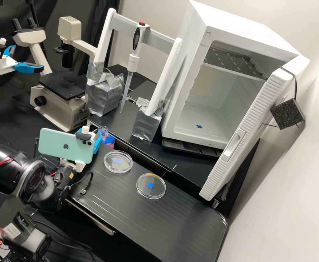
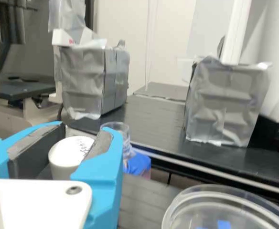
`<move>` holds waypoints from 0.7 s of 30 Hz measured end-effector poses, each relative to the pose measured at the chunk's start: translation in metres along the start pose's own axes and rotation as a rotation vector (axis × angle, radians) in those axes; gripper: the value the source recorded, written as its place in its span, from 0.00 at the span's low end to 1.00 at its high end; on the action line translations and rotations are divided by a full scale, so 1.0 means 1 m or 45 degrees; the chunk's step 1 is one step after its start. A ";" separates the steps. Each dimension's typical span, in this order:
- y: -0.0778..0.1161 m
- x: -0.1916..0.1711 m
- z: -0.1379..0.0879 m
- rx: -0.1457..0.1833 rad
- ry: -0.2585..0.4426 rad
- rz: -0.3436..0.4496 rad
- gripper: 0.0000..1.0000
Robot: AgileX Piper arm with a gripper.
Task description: Open the bottle
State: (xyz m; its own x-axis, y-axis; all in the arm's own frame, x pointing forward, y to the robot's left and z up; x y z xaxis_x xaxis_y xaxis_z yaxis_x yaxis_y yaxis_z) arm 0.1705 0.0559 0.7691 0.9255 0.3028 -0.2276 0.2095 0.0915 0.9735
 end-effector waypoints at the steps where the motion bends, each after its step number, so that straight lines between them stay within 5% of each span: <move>1: -0.001 0.000 0.001 0.001 -0.005 -0.006 0.00; 3: -0.002 0.001 0.002 0.003 -0.013 -0.014 0.00; 4: -0.002 0.001 0.002 0.003 -0.011 -0.013 1.00; 21: -0.003 0.001 -0.005 -0.042 0.019 0.008 1.00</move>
State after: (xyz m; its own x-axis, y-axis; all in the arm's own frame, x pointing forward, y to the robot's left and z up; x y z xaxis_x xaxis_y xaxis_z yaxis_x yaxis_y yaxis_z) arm 0.1690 0.0607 0.7661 0.9218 0.3178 -0.2221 0.1930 0.1207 0.9737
